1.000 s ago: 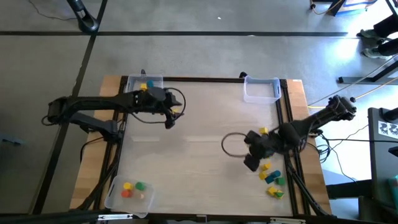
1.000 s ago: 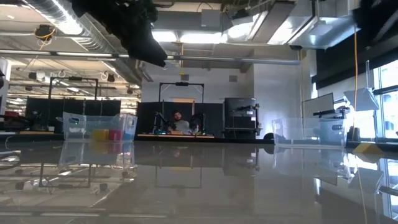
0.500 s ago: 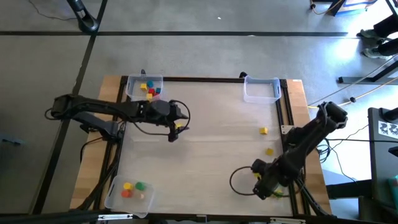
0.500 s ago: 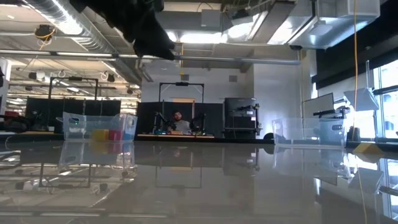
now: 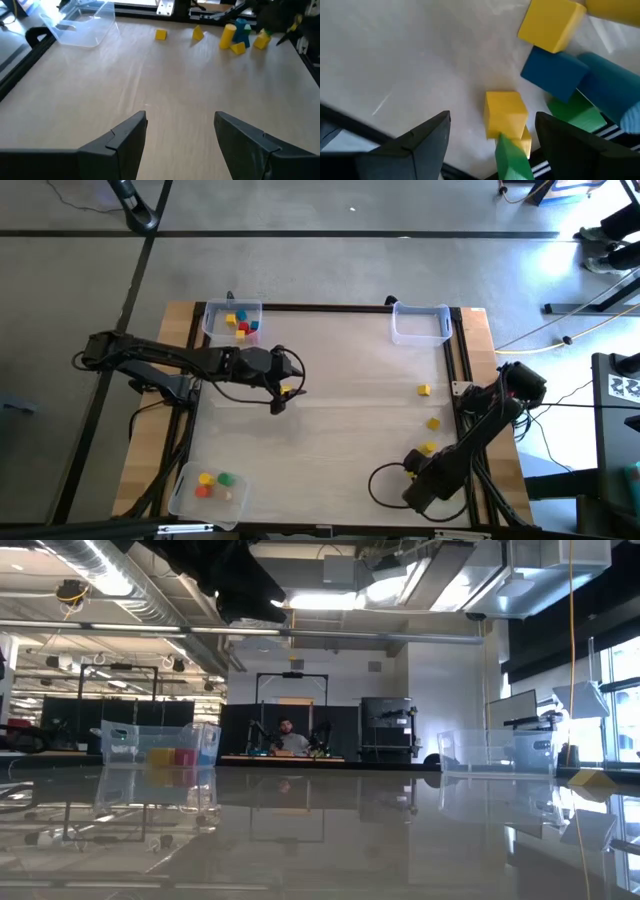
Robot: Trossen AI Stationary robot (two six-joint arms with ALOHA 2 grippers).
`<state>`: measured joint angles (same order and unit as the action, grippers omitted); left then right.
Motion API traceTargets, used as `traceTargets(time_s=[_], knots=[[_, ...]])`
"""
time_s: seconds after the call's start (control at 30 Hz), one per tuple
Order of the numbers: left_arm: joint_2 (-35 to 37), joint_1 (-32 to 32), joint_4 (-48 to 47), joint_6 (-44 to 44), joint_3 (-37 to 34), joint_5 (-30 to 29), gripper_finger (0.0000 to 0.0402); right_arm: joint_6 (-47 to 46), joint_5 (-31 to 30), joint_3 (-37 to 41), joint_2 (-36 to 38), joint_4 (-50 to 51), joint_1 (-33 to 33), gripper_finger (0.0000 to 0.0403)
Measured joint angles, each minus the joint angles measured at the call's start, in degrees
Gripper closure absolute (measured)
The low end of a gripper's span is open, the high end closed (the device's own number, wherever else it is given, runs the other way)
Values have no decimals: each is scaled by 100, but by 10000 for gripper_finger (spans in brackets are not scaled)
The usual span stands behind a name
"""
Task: Sort blocks by size
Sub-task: Put the left yellow cube block into the top left transparent bin
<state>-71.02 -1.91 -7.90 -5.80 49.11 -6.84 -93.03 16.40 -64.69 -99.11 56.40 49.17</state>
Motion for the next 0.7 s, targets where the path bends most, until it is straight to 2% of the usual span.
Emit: traceTargets(time_s=[0.47, 0.7], knots=[[0, 0, -4, -2, 2, -4, 180, 186, 427, 0, -555, 146, -5, 112], [0, 0, -8, 0, 2, -4, 180, 262, 540, 250, -581, -412, 0, 112]])
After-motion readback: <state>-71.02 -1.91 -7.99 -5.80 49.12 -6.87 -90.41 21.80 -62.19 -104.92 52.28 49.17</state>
